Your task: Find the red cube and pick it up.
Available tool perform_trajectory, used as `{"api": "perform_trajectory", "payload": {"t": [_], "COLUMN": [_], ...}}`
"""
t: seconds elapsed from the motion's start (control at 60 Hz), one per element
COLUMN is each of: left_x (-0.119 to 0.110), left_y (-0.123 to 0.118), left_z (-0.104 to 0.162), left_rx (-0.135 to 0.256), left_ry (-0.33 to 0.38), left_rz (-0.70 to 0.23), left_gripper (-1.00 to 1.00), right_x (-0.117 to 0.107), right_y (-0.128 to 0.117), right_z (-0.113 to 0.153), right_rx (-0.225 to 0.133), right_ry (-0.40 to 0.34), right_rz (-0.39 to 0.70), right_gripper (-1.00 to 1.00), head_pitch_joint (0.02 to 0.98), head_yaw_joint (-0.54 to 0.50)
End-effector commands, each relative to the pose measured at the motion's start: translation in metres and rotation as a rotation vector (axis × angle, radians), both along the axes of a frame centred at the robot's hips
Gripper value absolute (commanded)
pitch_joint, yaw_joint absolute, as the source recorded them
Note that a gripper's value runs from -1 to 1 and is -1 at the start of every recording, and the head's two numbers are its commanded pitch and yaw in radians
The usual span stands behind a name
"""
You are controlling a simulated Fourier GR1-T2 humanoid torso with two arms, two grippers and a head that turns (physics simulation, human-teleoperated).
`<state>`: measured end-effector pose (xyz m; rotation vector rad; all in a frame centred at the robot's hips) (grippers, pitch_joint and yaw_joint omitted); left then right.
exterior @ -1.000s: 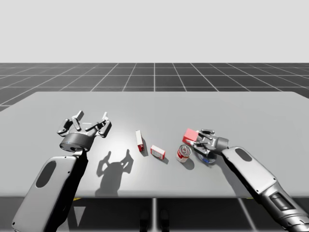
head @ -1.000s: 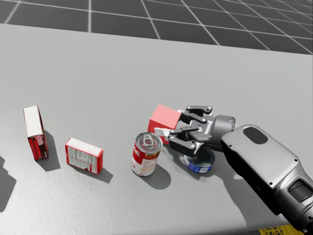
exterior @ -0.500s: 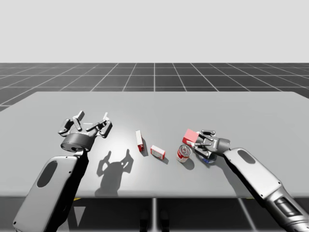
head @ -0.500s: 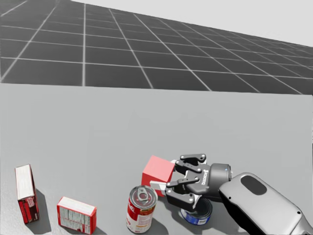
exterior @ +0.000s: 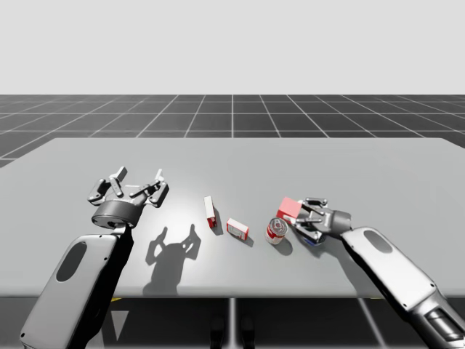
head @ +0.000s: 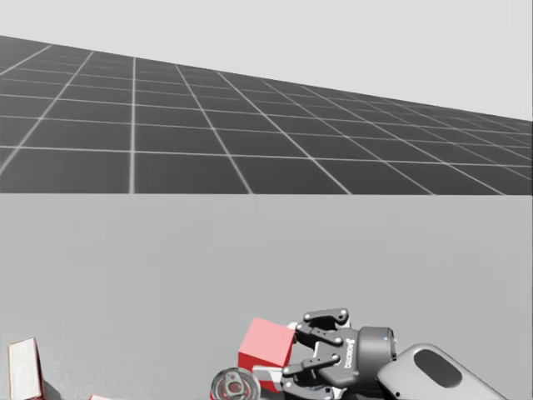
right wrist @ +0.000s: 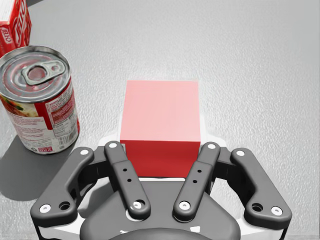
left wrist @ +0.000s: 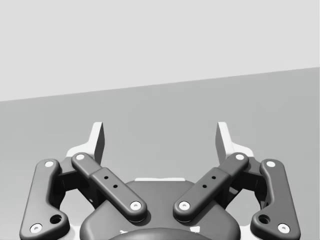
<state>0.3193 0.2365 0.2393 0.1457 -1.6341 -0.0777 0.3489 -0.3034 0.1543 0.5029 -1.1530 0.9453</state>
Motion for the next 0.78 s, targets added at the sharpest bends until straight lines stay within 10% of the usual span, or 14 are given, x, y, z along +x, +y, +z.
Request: {"api": "perform_trajectory", "payload": {"t": [0.017,0.483,0.783], "left_x": [0.0,0.0,0.0], "left_y": [0.0,-0.001,-0.001], "left_z": [0.0,0.0,0.0], "left_rx": [0.001,-0.006,0.0], "left_ry": [0.0,0.002,-0.001], "left_rz": [0.0,-0.012,-0.006], "left_gripper": [-1.0,-1.0,-1.0], "right_x": [0.004,-0.005,-0.021], "right_y": [-0.005,0.002,0.016], "right_z": [0.018,0.105,0.177], "right_rx": [0.009,0.015,0.099], "right_ry": [-0.059,-0.384,-0.63], "right_rz": [-0.049,-0.121,-0.268], "right_gripper": [1.0,1.0,1.0], "head_pitch_joint": [0.464,0.463,0.463], "head_yaw_joint": [-0.33,-0.34,-0.35]}}
